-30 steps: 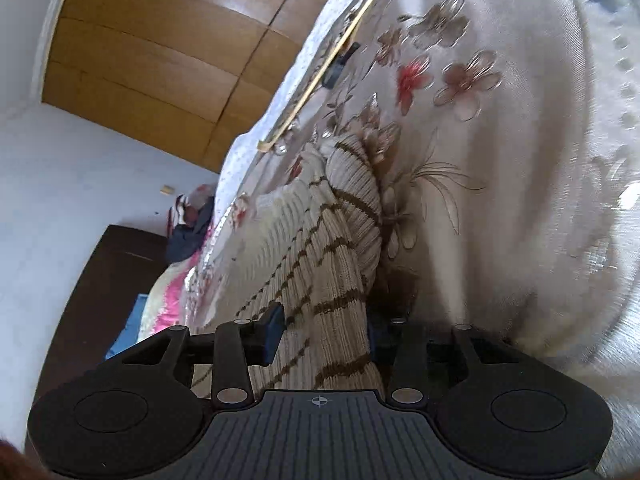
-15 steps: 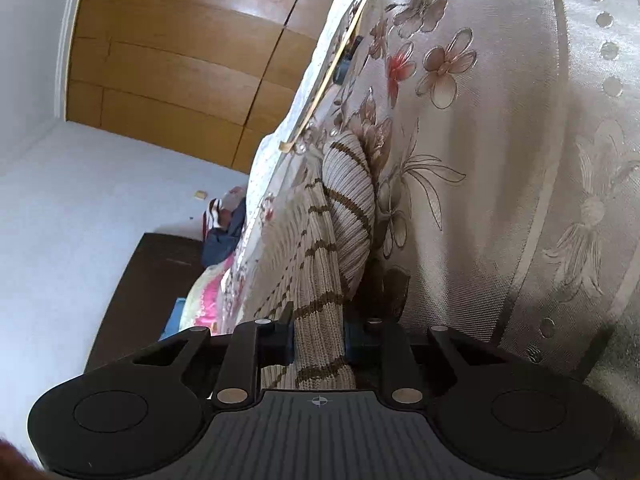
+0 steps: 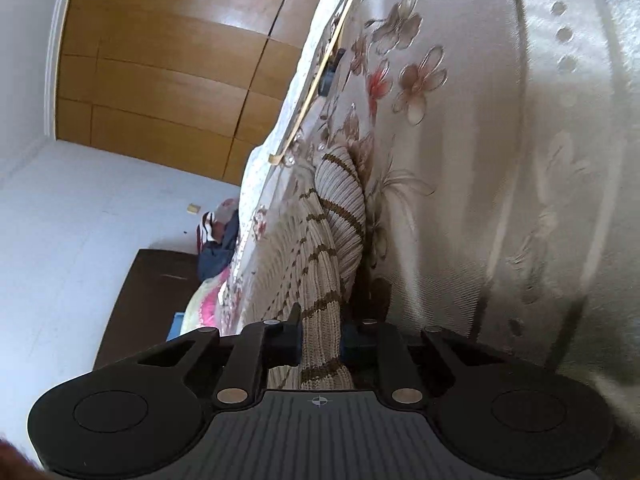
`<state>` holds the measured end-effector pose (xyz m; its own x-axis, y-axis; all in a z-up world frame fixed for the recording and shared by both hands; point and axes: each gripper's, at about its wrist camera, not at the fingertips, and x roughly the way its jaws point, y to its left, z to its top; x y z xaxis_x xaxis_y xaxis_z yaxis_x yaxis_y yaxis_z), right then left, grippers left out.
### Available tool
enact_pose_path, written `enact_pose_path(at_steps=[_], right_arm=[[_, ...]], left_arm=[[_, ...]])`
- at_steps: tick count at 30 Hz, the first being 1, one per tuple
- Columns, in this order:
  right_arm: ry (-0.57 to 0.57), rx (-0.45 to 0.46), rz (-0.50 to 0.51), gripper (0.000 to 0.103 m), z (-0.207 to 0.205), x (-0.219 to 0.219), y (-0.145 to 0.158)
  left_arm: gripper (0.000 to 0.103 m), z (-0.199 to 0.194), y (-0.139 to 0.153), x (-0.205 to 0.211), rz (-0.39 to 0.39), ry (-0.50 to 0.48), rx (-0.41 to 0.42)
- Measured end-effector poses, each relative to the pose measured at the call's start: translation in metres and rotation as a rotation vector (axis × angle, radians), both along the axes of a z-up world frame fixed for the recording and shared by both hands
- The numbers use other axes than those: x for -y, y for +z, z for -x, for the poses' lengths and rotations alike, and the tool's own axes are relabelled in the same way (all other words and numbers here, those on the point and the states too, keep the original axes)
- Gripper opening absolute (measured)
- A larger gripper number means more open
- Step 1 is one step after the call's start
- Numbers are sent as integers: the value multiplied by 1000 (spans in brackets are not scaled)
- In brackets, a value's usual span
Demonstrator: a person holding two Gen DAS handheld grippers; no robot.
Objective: Fold small clothes
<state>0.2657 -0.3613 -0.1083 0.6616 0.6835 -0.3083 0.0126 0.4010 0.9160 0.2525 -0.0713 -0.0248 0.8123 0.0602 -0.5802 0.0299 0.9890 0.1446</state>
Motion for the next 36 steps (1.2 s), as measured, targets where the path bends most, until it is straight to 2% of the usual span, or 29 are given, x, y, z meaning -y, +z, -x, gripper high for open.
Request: enact_pose_path(at_steps=[4,10,13,18,21,24,27,29,33,35,36], right_arm=[[-1,-2,9,13,1,1,0],[-13,-9,4,13,6,8,0],[-21,-12,8,13,9,12,0],[-51,-22,11,13,20,21,4],[-63,-30,22,13,25,22,6],[-72,-29,42,13,34,23,11],[-86,-33,74,13,42,23,16],[-93,-38,99,13,46,21,20],[-109,-33,182,14,56,14,35],[-117,-45,207,14,57,10,42],[-119,-55,219,14,56,8,47]], left_arm=[[68,3,-3,-7,38,28,-11],[68,6,6,-13,56,61,26],[68,4,-1,-11,69,61,1],[67,13,-2,-1,82,6,3],[68,15,-5,5,55,-17,-4],[68,23,0,4,79,-30,19],[69,26,-9,6,66,-64,-4],[68,31,-8,8,47,-87,17],[68,48,4,0,112,-93,89],[68,49,-7,2,116,-126,50],[69,51,-15,4,86,-141,50]])
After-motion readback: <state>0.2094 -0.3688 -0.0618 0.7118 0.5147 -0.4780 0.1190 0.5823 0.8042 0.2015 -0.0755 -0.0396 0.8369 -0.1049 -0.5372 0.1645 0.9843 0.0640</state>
